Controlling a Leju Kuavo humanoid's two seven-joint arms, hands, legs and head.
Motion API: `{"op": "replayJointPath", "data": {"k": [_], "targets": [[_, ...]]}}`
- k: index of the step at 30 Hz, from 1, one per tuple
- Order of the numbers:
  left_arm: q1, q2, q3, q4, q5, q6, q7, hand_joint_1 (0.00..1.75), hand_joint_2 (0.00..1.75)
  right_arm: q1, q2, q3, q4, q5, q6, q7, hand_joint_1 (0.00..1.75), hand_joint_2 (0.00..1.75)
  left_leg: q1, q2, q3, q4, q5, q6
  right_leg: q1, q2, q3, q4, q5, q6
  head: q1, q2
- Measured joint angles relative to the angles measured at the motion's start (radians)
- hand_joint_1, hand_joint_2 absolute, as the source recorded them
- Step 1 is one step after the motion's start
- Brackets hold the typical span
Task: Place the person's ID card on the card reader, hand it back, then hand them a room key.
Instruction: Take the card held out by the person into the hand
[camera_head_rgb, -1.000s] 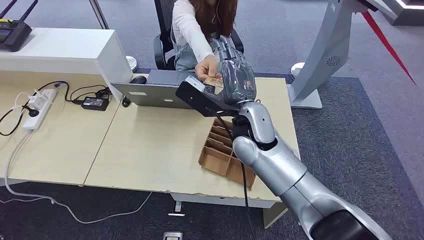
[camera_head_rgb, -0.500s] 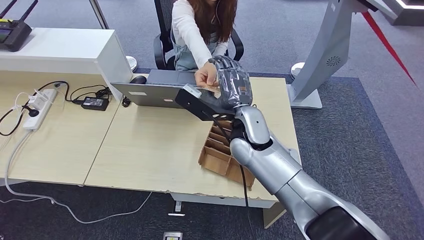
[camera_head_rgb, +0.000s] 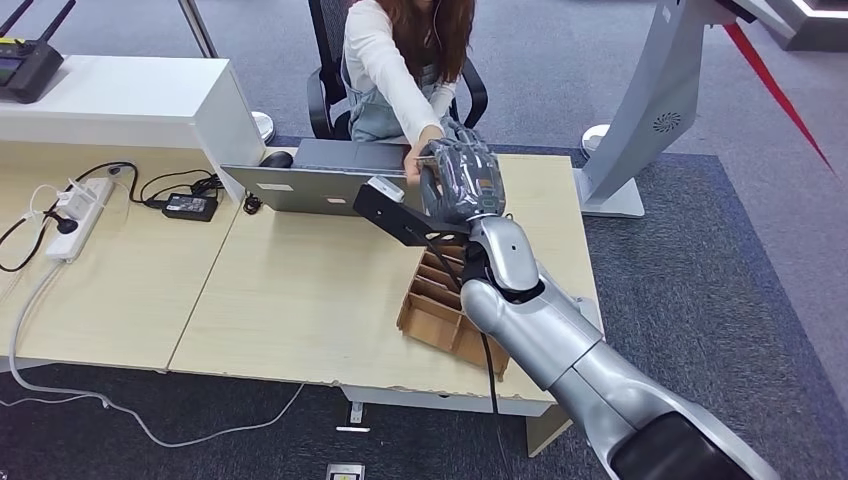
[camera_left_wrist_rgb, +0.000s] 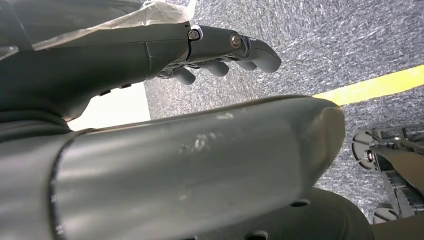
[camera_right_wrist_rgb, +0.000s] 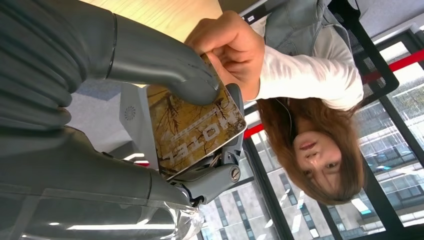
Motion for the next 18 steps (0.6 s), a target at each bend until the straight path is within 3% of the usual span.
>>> {"op": "replayJointPath", "data": {"k": [18], "targets": [[0.001, 0.002, 0.0, 0.0, 0.009, 0.005, 0.008, 0.0, 0.0, 0.008, -0.008, -0.003, -0.039, -0.002, -0.035, -0.004, 1.75, 1.75, 0.0, 0.0, 0.001, 0.0, 0.0, 0.0, 0.0, 0.0, 0.0, 0.0, 0.0, 0.0, 0.0, 0.0]]}}
